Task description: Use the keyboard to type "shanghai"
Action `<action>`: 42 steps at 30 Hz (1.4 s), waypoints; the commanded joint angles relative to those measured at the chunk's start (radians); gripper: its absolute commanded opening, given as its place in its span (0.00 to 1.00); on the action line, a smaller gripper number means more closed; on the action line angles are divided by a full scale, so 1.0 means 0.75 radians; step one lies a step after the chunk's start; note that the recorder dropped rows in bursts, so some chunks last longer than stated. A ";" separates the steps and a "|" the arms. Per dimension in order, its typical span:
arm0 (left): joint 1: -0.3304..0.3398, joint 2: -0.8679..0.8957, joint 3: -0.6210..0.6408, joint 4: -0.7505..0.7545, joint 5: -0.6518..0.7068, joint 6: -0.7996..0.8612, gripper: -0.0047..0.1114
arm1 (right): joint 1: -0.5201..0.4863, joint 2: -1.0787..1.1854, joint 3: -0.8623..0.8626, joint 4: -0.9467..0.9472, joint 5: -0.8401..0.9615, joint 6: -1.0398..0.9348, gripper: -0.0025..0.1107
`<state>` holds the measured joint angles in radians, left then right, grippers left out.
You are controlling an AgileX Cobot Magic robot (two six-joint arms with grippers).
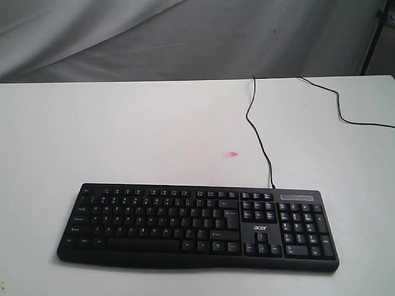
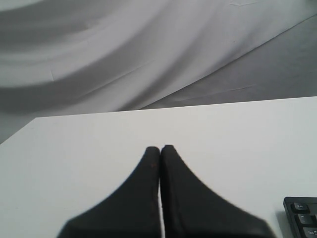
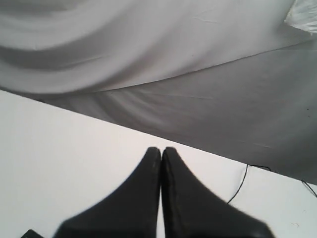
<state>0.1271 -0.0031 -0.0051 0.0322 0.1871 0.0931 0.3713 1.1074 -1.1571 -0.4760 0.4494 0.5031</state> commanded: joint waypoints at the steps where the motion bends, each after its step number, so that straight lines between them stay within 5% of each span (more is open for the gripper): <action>1: -0.005 0.004 0.007 -0.001 -0.005 -0.004 0.05 | 0.059 0.083 -0.144 0.262 0.049 -0.349 0.02; 6: -0.005 0.004 0.007 -0.001 -0.005 -0.004 0.05 | 0.079 0.163 -0.306 0.511 0.055 -0.565 0.02; 27: -0.005 0.004 0.007 -0.001 -0.005 -0.004 0.05 | 0.079 0.180 -0.384 0.543 -0.204 -0.664 0.02; 42: -0.005 0.004 0.007 -0.001 -0.005 -0.004 0.05 | 0.079 0.454 -0.384 0.635 0.102 -1.099 0.02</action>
<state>0.1271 -0.0031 -0.0051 0.0322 0.1871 0.0931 0.4278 1.3969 -1.4374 -0.0364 0.5085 -0.2591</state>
